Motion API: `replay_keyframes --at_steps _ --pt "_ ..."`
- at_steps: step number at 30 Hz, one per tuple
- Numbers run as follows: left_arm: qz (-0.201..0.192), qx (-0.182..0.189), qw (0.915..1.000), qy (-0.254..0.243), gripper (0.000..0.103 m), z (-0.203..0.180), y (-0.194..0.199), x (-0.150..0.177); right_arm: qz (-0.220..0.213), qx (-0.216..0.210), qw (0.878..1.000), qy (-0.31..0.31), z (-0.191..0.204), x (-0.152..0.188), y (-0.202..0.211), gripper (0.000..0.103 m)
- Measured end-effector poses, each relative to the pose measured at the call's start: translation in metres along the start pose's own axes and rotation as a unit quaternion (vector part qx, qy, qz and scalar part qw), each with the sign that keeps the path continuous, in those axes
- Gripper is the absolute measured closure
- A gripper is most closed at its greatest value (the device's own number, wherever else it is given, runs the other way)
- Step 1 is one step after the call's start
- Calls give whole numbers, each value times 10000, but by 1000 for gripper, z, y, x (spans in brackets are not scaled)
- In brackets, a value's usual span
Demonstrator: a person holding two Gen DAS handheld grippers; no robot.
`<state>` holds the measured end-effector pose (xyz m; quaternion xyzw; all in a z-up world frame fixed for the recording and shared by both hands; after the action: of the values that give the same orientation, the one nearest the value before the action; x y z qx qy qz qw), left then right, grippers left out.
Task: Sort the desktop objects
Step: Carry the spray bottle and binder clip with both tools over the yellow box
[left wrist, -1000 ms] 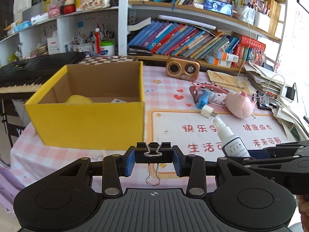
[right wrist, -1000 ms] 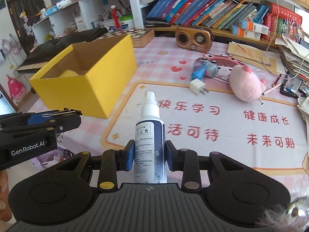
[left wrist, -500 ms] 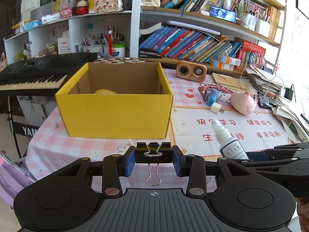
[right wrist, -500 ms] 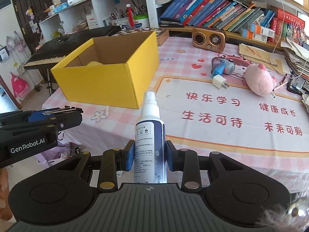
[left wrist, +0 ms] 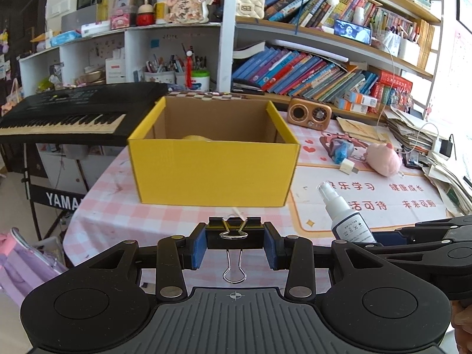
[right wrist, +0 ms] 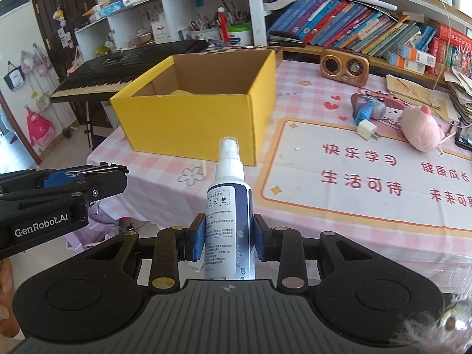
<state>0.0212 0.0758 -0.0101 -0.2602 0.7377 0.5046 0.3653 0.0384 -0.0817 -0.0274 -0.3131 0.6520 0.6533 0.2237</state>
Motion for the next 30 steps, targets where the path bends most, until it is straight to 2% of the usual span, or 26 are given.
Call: replay_keyframes --at_steps 9,15,24,30 --pt "-141 -35 9999 17 65 19 6 -5 -70 -13 9999 127 16 -10 -2 73" --pt "-217 -62 9997 -52 65 30 4 -18 -149 -96 9998 116 20 -28 -9 73" --pt "-430 -162 9988 -188 65 47 -12 -57 -496 -344 9982 33 24 -85 -28 73" --pt "-549 -318 9977 -242 65 63 -38 -92 -779 -471 9957 148 24 -133 -50 73"
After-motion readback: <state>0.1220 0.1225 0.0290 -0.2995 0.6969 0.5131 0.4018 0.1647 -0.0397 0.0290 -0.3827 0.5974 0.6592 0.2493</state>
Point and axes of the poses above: each gripper's, at about its wrist camera, not at the fingertips, and y roughly against the way its jaws point, z to its left, x to its underside, the point moved 2 cm from there along -y, roughly the way its jaws point, and after that the axes turned 15 degrees about x, right-handed, at the moved point
